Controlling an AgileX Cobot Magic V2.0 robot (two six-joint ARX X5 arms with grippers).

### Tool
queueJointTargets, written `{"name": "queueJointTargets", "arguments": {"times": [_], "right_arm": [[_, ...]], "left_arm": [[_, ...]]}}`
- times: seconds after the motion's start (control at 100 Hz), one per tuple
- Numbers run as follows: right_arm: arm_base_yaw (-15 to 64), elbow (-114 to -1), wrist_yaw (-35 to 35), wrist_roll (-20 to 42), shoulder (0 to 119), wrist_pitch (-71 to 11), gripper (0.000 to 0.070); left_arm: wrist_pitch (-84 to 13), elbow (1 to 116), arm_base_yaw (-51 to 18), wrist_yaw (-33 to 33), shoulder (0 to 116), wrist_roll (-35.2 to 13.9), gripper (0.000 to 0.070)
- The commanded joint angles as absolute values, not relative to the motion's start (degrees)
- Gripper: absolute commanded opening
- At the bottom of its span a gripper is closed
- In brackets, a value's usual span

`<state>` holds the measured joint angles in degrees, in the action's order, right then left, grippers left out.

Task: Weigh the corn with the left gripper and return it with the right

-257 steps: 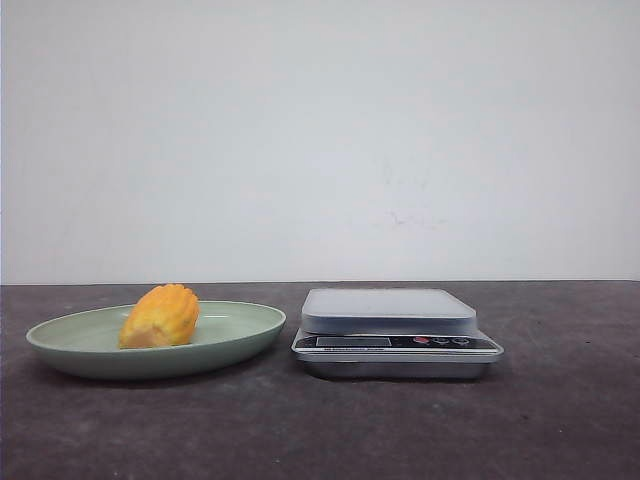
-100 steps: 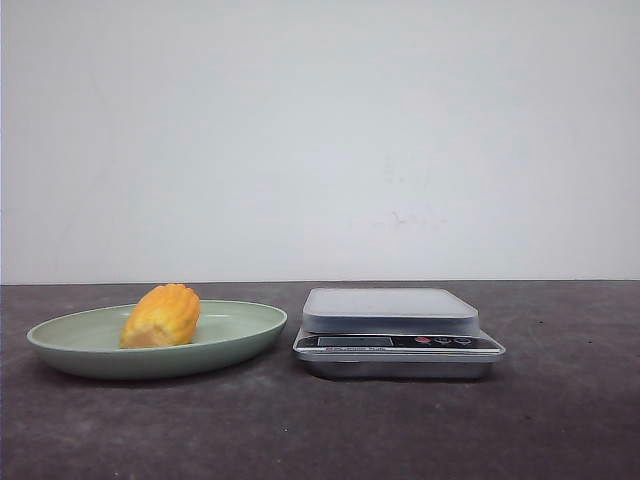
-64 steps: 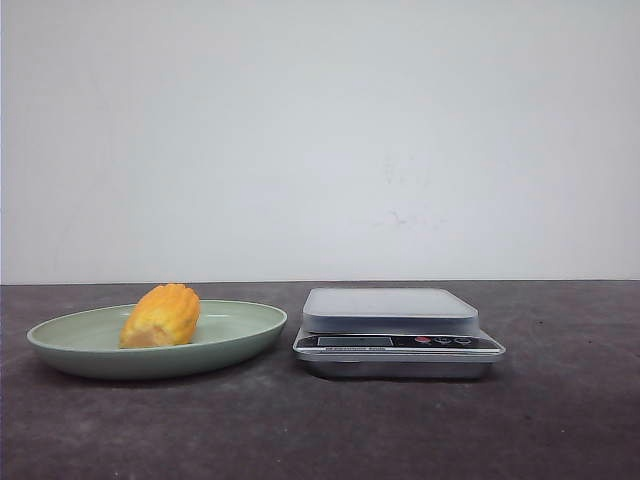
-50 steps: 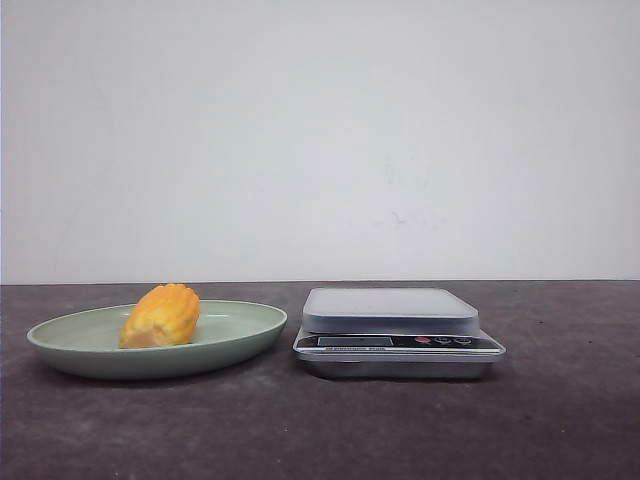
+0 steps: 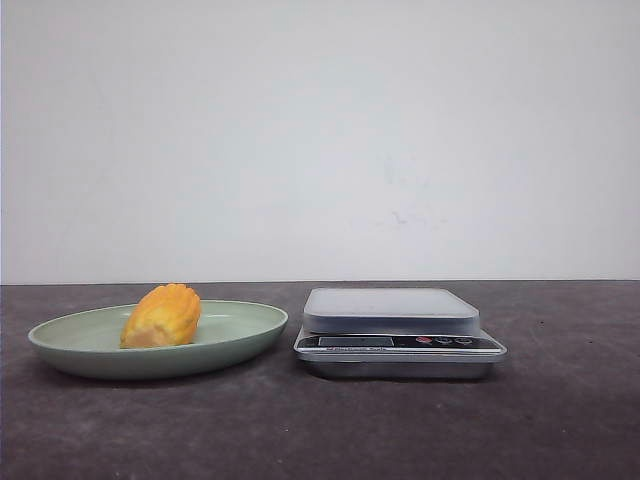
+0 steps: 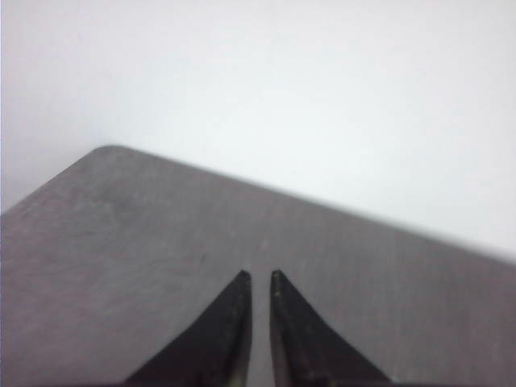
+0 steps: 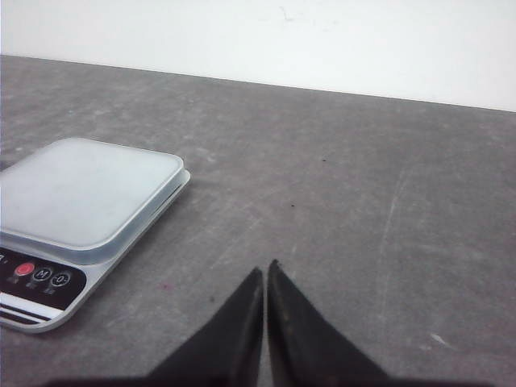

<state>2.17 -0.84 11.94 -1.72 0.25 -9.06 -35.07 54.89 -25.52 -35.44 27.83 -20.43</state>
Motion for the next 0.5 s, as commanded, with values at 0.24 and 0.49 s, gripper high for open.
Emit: {"name": "queueJointTargets", "arguments": {"times": [0.24,0.49], "right_arm": [[2.11,-0.75,11.97,-2.17,0.23,-8.95,0.0],[2.11,-0.75,11.94,-2.17,0.23,-8.97,0.0]], "left_arm": [[-22.28,31.83,-16.78,-22.22,13.17,-29.3,0.0],[-6.59,16.99,-10.63,-16.99,6.33,-21.37,0.0]]}}
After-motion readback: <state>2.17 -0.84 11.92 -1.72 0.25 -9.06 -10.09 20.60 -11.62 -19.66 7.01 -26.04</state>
